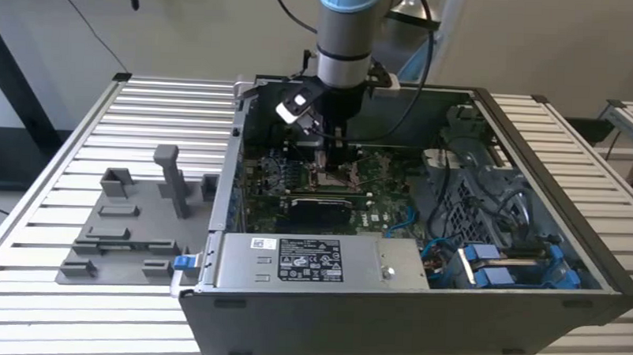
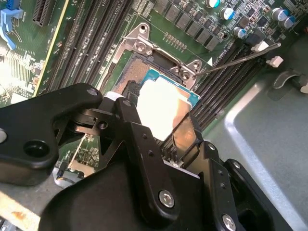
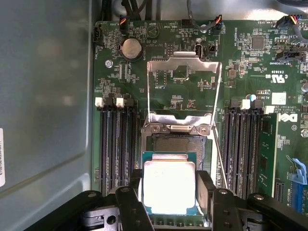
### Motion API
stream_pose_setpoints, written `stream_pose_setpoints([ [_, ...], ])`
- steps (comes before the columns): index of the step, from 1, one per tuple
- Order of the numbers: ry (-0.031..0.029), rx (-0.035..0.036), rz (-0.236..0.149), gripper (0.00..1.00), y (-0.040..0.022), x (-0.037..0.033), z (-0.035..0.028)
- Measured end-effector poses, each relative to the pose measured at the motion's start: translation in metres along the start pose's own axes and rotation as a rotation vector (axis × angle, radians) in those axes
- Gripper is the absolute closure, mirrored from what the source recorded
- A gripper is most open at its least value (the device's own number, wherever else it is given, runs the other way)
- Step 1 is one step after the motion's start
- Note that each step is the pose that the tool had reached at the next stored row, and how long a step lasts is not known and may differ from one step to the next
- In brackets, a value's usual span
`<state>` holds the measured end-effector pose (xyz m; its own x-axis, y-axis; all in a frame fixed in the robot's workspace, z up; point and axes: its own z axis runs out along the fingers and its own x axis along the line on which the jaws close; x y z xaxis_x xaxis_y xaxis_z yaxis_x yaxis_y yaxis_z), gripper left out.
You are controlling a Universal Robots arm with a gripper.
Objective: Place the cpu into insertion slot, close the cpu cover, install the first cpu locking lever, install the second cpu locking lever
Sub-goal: 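Place the cpu into insertion slot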
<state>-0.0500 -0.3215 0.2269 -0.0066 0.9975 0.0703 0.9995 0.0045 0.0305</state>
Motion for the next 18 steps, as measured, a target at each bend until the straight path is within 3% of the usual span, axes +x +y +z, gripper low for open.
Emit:
stream_pose_setpoints([
  [18,0.0,0.0001,0.0,0.46,0.0027,-0.0068,0.0056],
])
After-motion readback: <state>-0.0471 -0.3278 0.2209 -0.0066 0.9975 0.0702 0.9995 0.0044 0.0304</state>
